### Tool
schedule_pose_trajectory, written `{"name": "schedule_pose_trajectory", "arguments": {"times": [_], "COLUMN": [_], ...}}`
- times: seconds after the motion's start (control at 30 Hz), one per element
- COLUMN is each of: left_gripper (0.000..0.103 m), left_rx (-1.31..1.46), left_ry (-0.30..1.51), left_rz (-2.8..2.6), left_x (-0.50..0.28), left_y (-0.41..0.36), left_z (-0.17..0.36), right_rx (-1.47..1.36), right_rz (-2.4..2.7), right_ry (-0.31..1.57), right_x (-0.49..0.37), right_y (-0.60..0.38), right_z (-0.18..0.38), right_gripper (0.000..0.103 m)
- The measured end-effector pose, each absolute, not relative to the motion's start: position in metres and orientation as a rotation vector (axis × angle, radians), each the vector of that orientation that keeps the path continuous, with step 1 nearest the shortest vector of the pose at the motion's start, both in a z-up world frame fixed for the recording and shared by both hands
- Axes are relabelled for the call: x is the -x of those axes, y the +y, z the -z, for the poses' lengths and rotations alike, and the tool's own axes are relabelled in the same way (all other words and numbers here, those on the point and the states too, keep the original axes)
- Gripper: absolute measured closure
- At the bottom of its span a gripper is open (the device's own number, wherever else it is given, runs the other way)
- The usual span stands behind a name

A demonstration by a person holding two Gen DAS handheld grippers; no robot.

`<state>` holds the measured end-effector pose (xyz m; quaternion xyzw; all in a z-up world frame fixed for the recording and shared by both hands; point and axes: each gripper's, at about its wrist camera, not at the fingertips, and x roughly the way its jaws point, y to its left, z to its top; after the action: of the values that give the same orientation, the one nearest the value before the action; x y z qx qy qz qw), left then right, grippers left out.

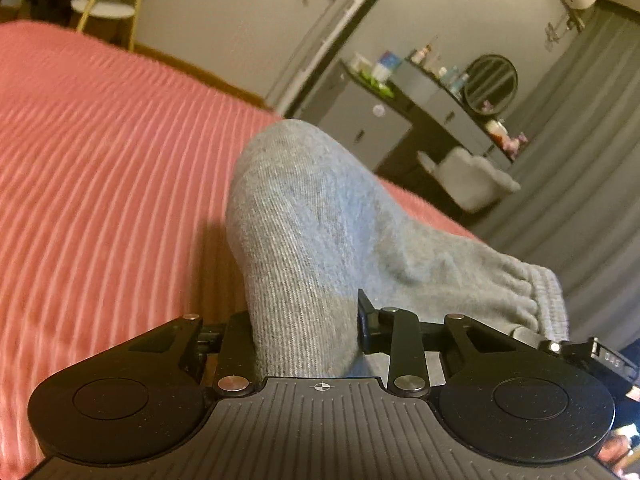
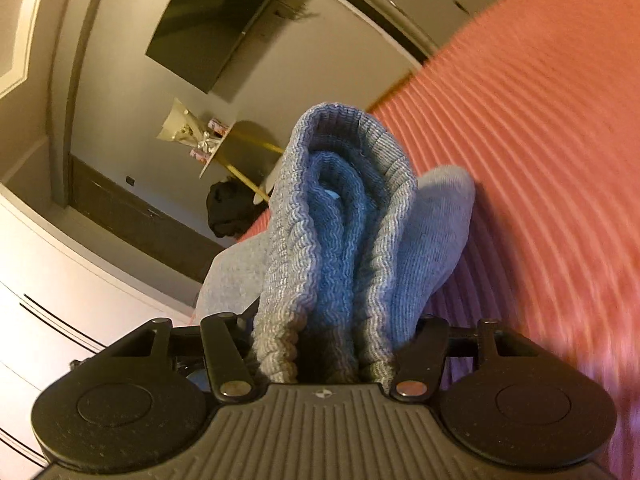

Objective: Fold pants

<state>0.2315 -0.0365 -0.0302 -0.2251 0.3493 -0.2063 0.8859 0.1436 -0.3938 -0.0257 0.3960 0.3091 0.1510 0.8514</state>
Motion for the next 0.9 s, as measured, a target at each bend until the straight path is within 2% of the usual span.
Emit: {"name": "schedule_pose_trajectory", "arguments": {"times": [0.03, 0.07, 0.1, 0.17, 0.3, 0.43, 0.5, 0.77, 0.9], "left_gripper": [0.061, 0.054, 0.054, 0.056, 0.049, 0.049, 0.048, 0.047, 0.047], "left_rx": [0.459, 0.437, 0.408, 0.373, 0.472, 0.547, 0.632, 0.772, 0.769], "left_ry": [0.731, 0.754, 0.795, 0.865, 0.808, 0.794, 0.801, 0.897, 0.939], "left_rz": [0.388, 0.333, 0.275, 0.208, 0.216, 0.218, 0.207, 0.248, 0.272], "left_x": [-0.238, -0.245, -0.252, -0.255, -0.215, -0.17, -0.155, -0.153, -0.148], "left_y": [-0.04, -0.043, -0.047, -0.048, -0.023, -0.005, 0.01, 0.01, 0.002], "left_z": [0.03, 0.03, 0.031, 0.036, 0.042, 0.047, 0.049, 0.059, 0.069], "right_rx": [-0.818, -0.807, -0.798, -0.779, -0.9, -1.014, -1.027, -1.128, -1.116], "right_rz": [-0.303, -0.274, -0.227, -0.044, -0.043, -0.082, -0.105, -0.005, -0.018], "right_ry": [0.642, 0.641, 0.643, 0.634, 0.596, 0.589, 0.628, 0.645, 0.556], "right_x": [-0.15, -0.158, -0.164, -0.164, -0.128, -0.087, -0.086, -0.117, -0.106], "right_y": [-0.396, -0.399, -0.403, -0.414, -0.431, -0.418, -0.408, -0.39, -0.386], "right_z": [0.021, 0.017, 0.016, 0.014, 0.018, 0.038, 0.047, 0.06, 0.052], "right_gripper": [0.043, 0.036, 0.023, 0.016, 0.016, 0.017, 0.022, 0.023, 0.024]}}
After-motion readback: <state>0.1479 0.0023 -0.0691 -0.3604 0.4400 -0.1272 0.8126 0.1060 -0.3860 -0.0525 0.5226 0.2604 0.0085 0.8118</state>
